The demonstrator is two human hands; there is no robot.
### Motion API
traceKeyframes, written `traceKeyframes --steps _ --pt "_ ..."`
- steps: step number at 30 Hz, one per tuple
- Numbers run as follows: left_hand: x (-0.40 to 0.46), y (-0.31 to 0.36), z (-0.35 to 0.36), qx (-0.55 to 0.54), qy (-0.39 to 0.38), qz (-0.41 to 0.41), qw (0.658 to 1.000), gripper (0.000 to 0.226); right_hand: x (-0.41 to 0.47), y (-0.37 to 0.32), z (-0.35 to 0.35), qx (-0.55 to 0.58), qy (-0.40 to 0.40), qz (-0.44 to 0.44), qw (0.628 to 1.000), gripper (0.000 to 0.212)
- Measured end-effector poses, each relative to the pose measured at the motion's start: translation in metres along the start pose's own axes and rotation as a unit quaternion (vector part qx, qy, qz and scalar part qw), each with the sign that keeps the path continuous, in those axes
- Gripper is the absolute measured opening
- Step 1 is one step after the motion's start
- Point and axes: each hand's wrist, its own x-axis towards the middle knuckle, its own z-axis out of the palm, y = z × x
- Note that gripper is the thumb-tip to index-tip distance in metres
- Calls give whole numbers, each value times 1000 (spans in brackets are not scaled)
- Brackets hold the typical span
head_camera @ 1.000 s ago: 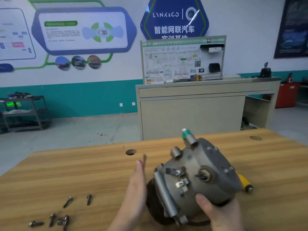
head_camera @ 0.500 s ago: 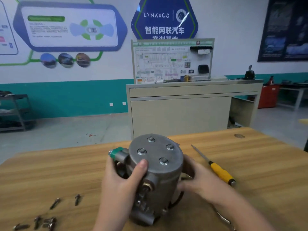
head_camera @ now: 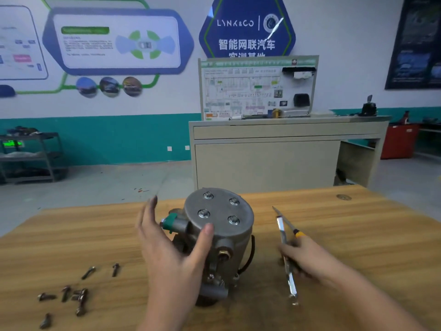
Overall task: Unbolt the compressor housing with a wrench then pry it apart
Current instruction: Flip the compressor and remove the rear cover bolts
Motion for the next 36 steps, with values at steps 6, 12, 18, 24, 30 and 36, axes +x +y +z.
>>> traceKeyframes --steps 6,12,18,24,30,36 --pt "27 34 -12 418 -168 201 870 96 -49 -61 -25 614 -2 -168 771 20" --pt "21 40 -8 492 -193 168 832 100 -79 -79 3 652 8 -209 729 20" --pt "12 38 -10 525 -192 146 816 113 -90 -81 21 643 39 -220 732 21" --pt "-2 45 -5 559 -174 101 804 117 -104 -81 56 574 160 -279 753 22" --pt "-8 44 3 537 -153 53 828 114 -113 -92 88 557 324 -297 705 14" --pt "3 33 -12 507 -182 99 836 109 -70 -81 54 636 201 -106 738 25"
